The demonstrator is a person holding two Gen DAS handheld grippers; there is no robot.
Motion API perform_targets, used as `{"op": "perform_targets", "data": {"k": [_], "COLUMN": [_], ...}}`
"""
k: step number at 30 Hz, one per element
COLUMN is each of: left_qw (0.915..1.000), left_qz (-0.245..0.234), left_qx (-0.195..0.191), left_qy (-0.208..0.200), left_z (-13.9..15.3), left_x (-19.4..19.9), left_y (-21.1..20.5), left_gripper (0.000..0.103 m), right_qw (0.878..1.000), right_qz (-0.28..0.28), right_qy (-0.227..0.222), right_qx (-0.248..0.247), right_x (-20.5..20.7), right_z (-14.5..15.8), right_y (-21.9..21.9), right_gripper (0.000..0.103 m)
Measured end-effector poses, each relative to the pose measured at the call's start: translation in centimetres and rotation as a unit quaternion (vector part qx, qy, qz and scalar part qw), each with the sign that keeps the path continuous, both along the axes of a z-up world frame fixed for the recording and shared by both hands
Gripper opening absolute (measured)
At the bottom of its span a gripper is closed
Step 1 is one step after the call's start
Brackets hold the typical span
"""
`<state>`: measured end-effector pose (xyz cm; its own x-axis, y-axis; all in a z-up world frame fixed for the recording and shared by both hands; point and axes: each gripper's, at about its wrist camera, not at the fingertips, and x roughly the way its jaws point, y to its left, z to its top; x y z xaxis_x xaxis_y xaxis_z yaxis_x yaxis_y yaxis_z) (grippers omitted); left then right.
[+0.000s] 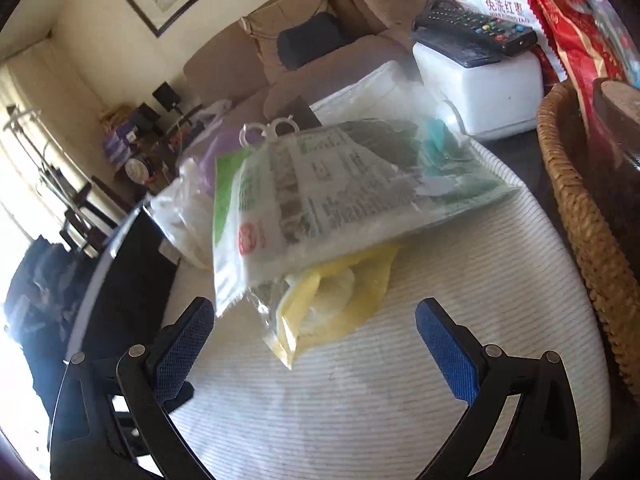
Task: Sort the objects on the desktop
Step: 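Move the right gripper to the green seaweed bag on the table, then close the right gripper on the seaweed bag edge and lift it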
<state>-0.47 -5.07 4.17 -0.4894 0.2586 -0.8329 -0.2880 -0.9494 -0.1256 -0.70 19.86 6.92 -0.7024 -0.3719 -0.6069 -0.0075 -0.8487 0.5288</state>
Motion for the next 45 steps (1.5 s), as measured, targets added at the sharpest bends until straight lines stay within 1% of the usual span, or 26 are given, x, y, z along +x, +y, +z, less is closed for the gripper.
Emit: {"op": "perform_targets", "data": {"k": [2,4,5,6,7,9,11,13,15,16,18,19,20,21,23,25,26,28,30,31,32,34,37,39,42,45], "left_qw": [0.9997,0.9993,0.9994,0.9995,0.9995,0.9987,0.9981,0.9983,0.9981,0.9978,0.9973,0.9972,0.9972,0.9973,0.9970,0.9964,0.9964,0.9963,0.9961,0.9961,0.9962,0.9965,0.9964,0.9963,0.9959,0.9962], "left_qz": [0.004,0.000,-0.002,-0.003,-0.004,-0.005,-0.008,-0.017,-0.024,-0.023,-0.019,-0.018,-0.017,-0.017,-0.014,-0.014,-0.014,-0.015,-0.018,-0.018,-0.016,-0.014,-0.013,-0.013,-0.018,-0.029], "left_qx": [0.020,0.031,0.028,0.024,0.024,0.038,0.047,0.043,0.041,0.045,0.054,0.056,0.056,0.057,0.062,0.068,0.068,0.068,0.070,0.071,0.072,0.072,0.079,0.082,0.086,0.082], "left_qy": [-0.010,-0.023,-0.022,-0.019,-0.020,-0.032,-0.038,-0.036,-0.040,-0.043,-0.046,-0.046,-0.045,-0.044,-0.045,-0.048,-0.049,-0.050,-0.051,-0.050,-0.047,-0.038,-0.027,-0.022,-0.022,-0.011], "left_z": [0.0,-0.2,-0.1,-0.1,-0.1,-0.1,-0.1,0.0,0.1,0.1,0.2,0.3,0.4,0.5,0.7,0.7,0.8,0.8,0.9,1.1,1.3,1.8,2.6,3.0,3.5,4.1], "left_x": [-0.2,-0.3,-0.3,-0.3,-0.4,-0.5,-0.4,-0.3,-0.2,-0.2,-0.3,-0.3,-0.3,-0.3,-0.3,-0.4,-0.4,-0.5,-0.7,-0.8,-0.8,-1.0,-1.2,-1.2,-1.1,-0.8], "left_y": [-0.4,-0.3,-0.2,0.0,0.1,0.4,0.7,1.1,1.2,1.1,0.9,0.8,0.7,0.6,0.3,0.2,0.2,0.1,0.1,0.0,-0.2,-0.6,-1.2,-1.5,-1.6,-1.5], "left_gripper": [0.103,0.103,0.103,0.103,0.103,0.103,0.103,0.103,0.103,0.103,0.103,0.103,0.103,0.103,0.103,0.103,0.103,0.103,0.103,0.103,0.103,0.103,0.103,0.103,0.103,0.103], "right_qw": [0.998,0.995,0.993,0.993,0.994,0.994,0.992,0.990,0.988,0.986,0.981,0.978,0.974,0.972,0.970,0.968,0.967,0.965,0.964,0.964,0.965,0.970,0.984,0.989,0.992,0.993], "right_qz": [-0.006,-0.024,-0.033,-0.042,-0.053,-0.082,-0.103,-0.127,-0.144,-0.157,-0.179,-0.193,-0.200,-0.202,-0.209,-0.212,-0.210,-0.208,-0.202,-0.201,-0.198,-0.184,-0.148,-0.128,-0.112,-0.086], "right_qy": [0.001,-0.004,-0.009,-0.014,-0.021,-0.028,-0.026,-0.030,-0.036,-0.044,-0.050,-0.065,-0.072,-0.065,-0.052,-0.044,-0.045,-0.052,-0.053,-0.049,-0.042,-0.020,0.012,0.029,0.059,0.083], "right_qx": [-0.060,-0.100,-0.109,-0.107,-0.093,-0.067,-0.068,-0.059,-0.050,-0.042,-0.051,-0.054,-0.076,-0.098,-0.114,-0.127,-0.136,-0.148,-0.164,-0.168,-0.168,-0.157,-0.100,-0.061,-0.004,0.025], "right_x": [-1.5,-3.1,-3.8,-4.6,-5.3,-6.7,-7.5,-8.1,-8.3,-8.1,-7.1,-6.6,-6.1,-5.5,-5.5,-6.2,-6.8,-7.9,-8.6,-8.6,-8.6,-8.1,-7.2,-6.7,-5.2,-3.5], "right_z": [-0.2,-0.8,-1.1,-1.4,-1.7,-2.1,-2.6,-2.9,-3.2,-3.2,-3.5,-3.9,-4.5,-4.9,-5.2,-5.3,-5.5,-5.8,-6.1,-5.9,-5.5,-4.2,-1.1,0.7,3.5,5.4], "right_y": [1.3,2.4,2.7,3.0,3.1,3.4,3.9,4.2,4.2,4.2,4.4,4.6,4.8,4.9,5.3,5.8,6.0,6.5,6.7,6.8,6.8,6.5,4.9,3.6,1.4,-0.8], "right_gripper": [0.103,0.103,0.103,0.103,0.103,0.103,0.103,0.102,0.097,0.090,0.086,0.086,0.085,0.085,0.085,0.081,0.077,0.039,0.032,0.027,0.024,0.017,0.015,0.015,0.014,0.014]}}
